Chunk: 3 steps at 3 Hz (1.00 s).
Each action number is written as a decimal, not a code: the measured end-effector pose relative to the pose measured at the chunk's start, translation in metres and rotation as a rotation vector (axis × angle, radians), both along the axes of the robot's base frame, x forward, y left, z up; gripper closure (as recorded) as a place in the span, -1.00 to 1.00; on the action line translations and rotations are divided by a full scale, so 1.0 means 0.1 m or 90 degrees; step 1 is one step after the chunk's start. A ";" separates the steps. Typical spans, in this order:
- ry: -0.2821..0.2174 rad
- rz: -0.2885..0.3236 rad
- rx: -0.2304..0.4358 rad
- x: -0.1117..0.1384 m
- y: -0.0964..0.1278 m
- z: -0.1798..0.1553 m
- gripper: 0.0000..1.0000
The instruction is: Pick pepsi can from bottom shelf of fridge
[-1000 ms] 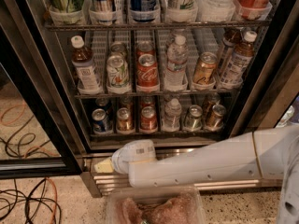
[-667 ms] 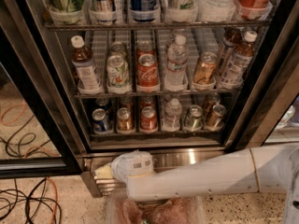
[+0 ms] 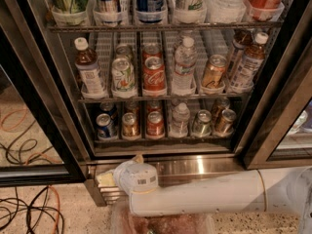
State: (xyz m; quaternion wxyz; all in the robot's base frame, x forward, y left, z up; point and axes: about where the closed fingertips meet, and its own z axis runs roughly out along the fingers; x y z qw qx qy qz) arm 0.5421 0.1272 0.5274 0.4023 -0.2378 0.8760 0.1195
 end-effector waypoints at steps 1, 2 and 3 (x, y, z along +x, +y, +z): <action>0.003 -0.003 0.033 -0.09 0.10 -0.10 -1.00; -0.053 -0.002 0.073 -0.08 0.21 -0.04 -1.00; -0.109 -0.012 0.099 -0.06 0.24 0.07 -0.86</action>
Offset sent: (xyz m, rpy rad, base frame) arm -0.0036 0.0315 0.0127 0.2789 -0.1700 -0.0812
